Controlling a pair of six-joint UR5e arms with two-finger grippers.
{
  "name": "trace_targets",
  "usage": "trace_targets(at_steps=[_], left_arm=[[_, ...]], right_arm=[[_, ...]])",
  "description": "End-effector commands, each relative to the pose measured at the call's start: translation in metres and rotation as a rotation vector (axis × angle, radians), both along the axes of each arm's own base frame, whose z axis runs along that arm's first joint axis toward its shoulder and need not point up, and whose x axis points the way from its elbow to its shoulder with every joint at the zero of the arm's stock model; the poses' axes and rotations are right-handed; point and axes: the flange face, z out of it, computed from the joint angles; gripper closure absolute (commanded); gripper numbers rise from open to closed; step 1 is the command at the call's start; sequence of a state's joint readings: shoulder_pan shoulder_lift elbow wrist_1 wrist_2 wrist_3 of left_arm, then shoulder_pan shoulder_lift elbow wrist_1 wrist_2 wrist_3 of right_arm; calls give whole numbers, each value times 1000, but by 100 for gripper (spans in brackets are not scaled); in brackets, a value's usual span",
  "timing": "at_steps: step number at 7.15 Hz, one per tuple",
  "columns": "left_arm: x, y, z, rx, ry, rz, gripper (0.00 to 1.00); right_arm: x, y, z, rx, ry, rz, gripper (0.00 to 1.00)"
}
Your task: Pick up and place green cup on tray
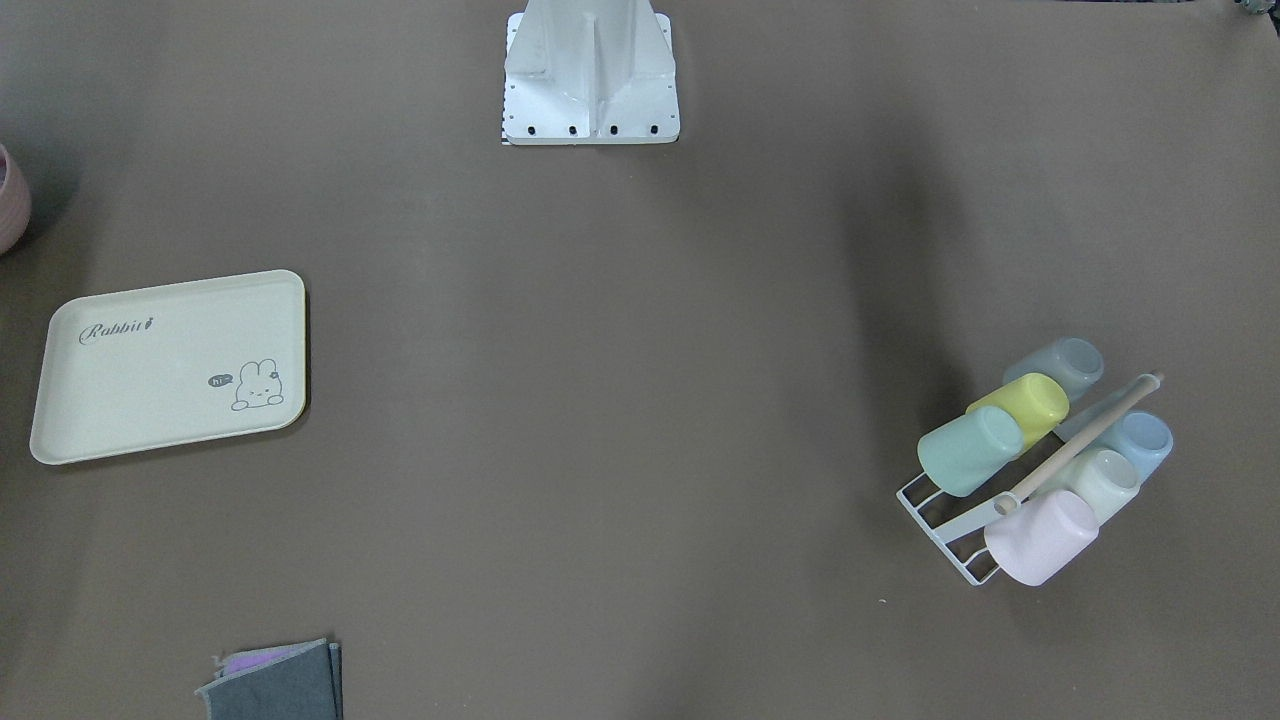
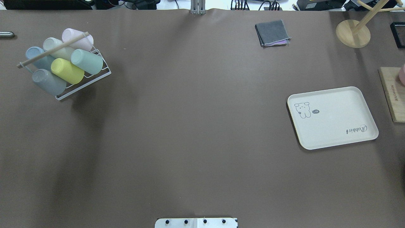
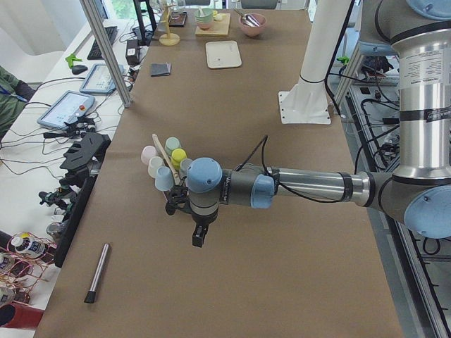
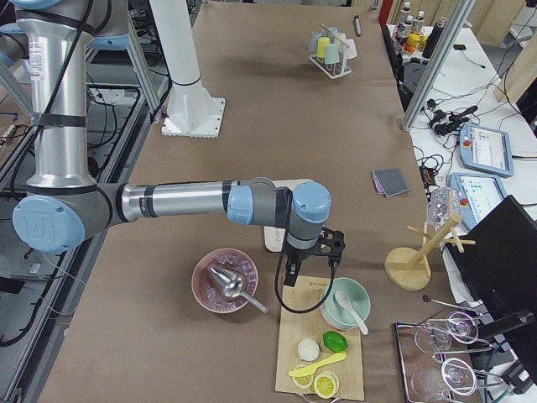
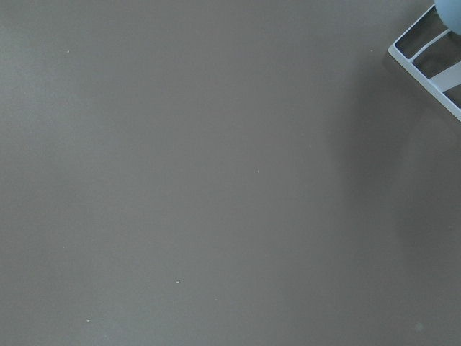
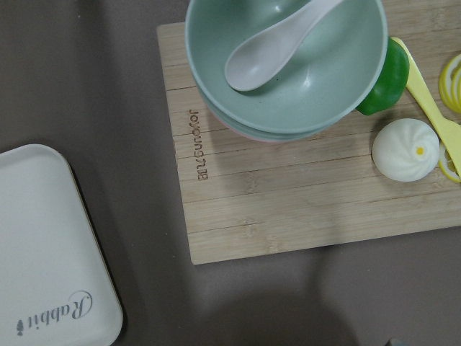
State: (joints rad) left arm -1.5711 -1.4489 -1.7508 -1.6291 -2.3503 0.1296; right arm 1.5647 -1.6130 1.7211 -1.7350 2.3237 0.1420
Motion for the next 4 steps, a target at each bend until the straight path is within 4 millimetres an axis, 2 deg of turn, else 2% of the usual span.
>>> trace_targets(at_steps=[1,4], left_arm=[[0,-3,0,-3,-5,1,2],[1,-2,3,-2,0,2,1]], right_arm=[[0,-1,-1,6,1,-2,0],[0,-1,-1,2,3,1,0]])
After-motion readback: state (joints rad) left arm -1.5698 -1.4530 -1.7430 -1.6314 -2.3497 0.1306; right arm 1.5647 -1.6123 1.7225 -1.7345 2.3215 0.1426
